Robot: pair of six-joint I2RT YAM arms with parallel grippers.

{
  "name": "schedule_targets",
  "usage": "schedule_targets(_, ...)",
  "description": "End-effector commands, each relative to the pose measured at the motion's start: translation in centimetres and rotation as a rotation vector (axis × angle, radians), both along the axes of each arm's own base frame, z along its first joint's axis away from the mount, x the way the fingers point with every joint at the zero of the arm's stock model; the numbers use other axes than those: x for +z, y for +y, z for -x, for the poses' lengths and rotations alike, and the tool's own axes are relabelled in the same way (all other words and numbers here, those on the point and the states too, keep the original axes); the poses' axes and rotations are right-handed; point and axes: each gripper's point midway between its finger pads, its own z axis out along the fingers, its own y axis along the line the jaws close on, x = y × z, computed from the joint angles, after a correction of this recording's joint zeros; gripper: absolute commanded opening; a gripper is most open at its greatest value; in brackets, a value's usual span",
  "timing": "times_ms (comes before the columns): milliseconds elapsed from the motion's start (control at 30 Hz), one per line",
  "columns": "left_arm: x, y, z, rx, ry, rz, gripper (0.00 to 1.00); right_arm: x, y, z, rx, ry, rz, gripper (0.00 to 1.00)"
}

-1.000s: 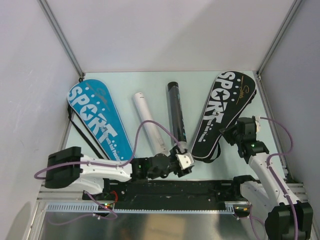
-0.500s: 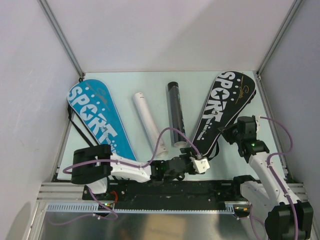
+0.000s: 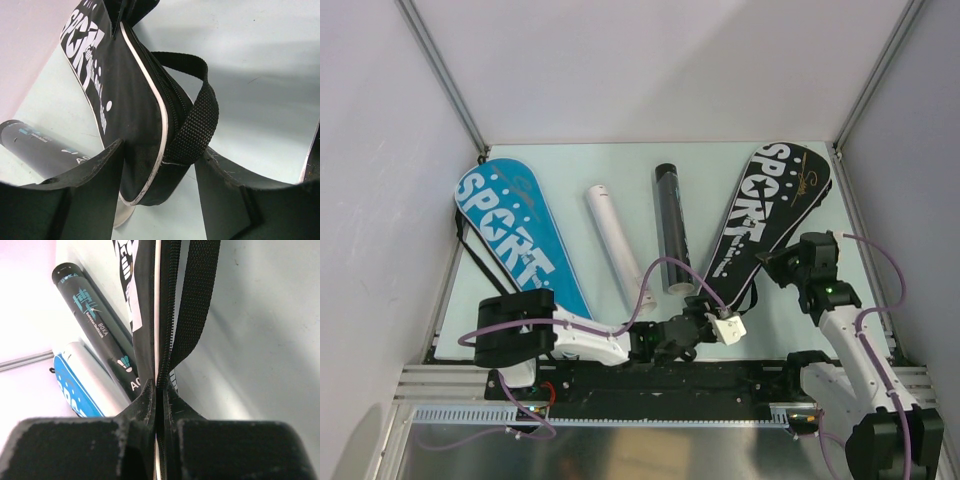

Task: Pack up the badminton gear
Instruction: Adjust the racket bag at the center of the board.

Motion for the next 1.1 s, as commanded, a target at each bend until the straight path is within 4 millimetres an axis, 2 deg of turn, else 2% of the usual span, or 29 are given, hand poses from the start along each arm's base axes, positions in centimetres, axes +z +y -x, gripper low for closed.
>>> schedule_targets(0,1.6,0.6,-1.7,0.068,-0.031,0.052,0.6,4.6,0.3,-1.3,0.011,-0.133,-0.061,0.0)
schedule_targets(67,1.5,0.5,-1.8,0.061,-0.027,0.053,0.53,4.5,0.2,-1.2,0.009,-0.129,-0.061,0.0)
schedule_targets(167,1.6,0.6,-2.1,0.07,-0.007,0.071,0.3,4.4,0.0,-1.1,0.007,-0.122,-0.061,0.0)
schedule_targets(267,1.5,1.3,-2.7,0.094,0.027,0.098,0.23,4.4,-0.2,-1.1,0.008,-0.125,-0.065,0.0)
schedule_targets(367,1.3,2.1,-3.1,0.114,0.038,0.104,0.42,4.7,-0.6,-1.3,0.008,-0.132,-0.085,0.0)
schedule_targets(467,1.3,2.5,-3.3,0.123,0.032,0.103,0.55,4.9,-1.0,-1.3,-0.003,-0.137,-0.098,0.0)
schedule_targets(567,1.4,2.2,-3.2,0.105,0.04,0.113,0.58,4.9,-1.0,-1.3,-0.005,-0.132,-0.106,0.0)
schedule_targets(700,0.9,1.9,-3.1,0.096,0.048,0.11,0.57,5.0,-0.8,-1.3,-0.003,-0.133,-0.116,0.0)
schedule_targets(833,0.8,1.8,-3.1,0.091,0.047,0.105,0.47,5.1,-0.9,-1.4,-0.006,-0.139,-0.119,0.0)
schedule_targets(900,1.1,1.8,-3.1,0.094,0.045,0.112,0.32,5.0,-0.8,-1.4,-0.004,-0.135,-0.121,0.02)
schedule_targets(1000,1.8,2.1,-3.5,0.124,0.053,0.14,0.1,4.8,-0.7,-1.5,0.016,-0.132,-0.111,0.15)
schedule_targets(1067,2.4,2.4,-3.8,0.142,0.082,0.181,0.03,4.8,-0.3,-1.4,0.056,-0.139,-0.103,0.28)
